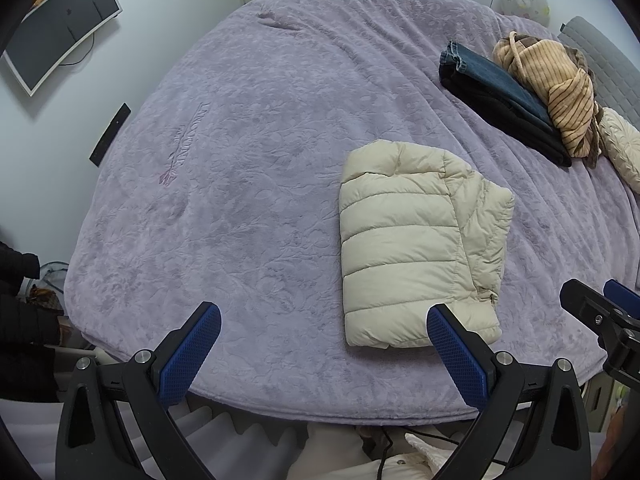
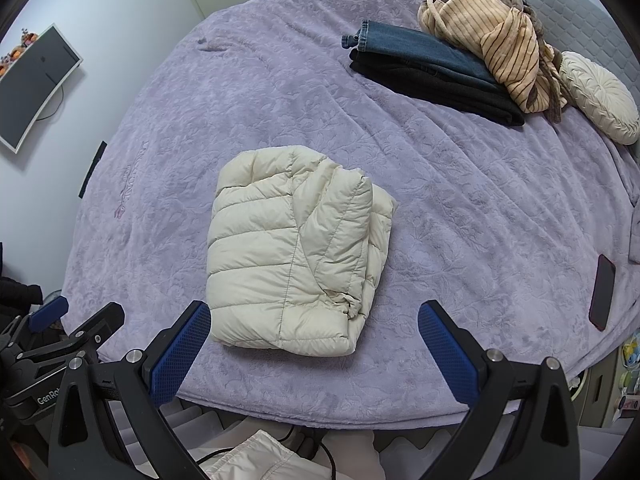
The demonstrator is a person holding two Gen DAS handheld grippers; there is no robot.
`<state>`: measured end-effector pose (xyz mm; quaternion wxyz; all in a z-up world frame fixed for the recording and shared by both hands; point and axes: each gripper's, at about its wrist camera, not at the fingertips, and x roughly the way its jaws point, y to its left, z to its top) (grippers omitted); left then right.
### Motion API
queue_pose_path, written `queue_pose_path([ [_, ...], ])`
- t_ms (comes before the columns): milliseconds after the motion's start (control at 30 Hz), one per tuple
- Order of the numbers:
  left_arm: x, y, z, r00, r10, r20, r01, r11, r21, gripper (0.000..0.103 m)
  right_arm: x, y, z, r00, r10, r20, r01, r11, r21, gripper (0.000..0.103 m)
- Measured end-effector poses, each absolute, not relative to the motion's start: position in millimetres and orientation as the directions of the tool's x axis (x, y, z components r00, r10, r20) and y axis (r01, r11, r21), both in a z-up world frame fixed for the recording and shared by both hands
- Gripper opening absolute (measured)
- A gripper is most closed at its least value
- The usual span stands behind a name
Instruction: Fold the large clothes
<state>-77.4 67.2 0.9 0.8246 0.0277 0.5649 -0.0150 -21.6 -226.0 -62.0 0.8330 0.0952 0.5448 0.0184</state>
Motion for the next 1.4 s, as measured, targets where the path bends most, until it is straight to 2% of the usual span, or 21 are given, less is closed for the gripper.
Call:
queue_pose_path([
  [1400,-70.0,58.9,2.8,0.364,-0.007,-0.931,0.082,0.996,0.024,0.103,-23.4,-225.5,-61.9,0.397,0.135,-0.908,0.076,0.981,0.179,0.103],
])
